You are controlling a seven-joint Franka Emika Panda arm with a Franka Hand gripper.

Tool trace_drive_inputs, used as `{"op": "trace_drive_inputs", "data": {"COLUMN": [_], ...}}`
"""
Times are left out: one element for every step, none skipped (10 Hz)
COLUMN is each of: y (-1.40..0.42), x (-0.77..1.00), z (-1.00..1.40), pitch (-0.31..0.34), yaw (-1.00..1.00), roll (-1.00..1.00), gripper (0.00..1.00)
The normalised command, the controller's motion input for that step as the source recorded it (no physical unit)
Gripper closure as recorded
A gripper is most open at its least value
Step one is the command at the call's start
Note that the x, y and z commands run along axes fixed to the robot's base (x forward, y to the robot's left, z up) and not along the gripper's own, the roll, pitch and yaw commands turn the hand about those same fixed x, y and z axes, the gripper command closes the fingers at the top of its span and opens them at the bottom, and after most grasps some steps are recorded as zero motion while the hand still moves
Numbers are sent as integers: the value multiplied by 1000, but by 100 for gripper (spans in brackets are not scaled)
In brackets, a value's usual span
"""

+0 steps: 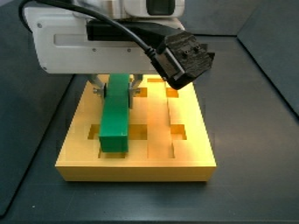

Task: Pick up the green object. Move up. Move to above the board. Insert the green object.
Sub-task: Insert the green object.

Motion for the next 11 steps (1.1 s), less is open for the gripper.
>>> {"op": "trace_drive_inputs", "data": {"y": [-31, -74, -126, -183, -143, -74, 0, 111, 174, 240, 243], "x": [34, 0, 0, 0, -100, 0, 0, 0, 0, 0, 34], "z": [-551, -517, -446, -357, -314, -380, -426, -423, -371, -200, -31], "pitch": [0, -11, -13, 0, 0, 0, 0, 0, 21, 59, 81], "yaw": [0, -126, -129, -149, -260, -234, -74, -6, 0, 0, 0], "roll": [147, 111, 97, 80, 60, 119, 167, 159, 193, 187, 146], "gripper": [100, 100, 100, 100, 100, 100, 100, 100, 100, 100, 100]}}
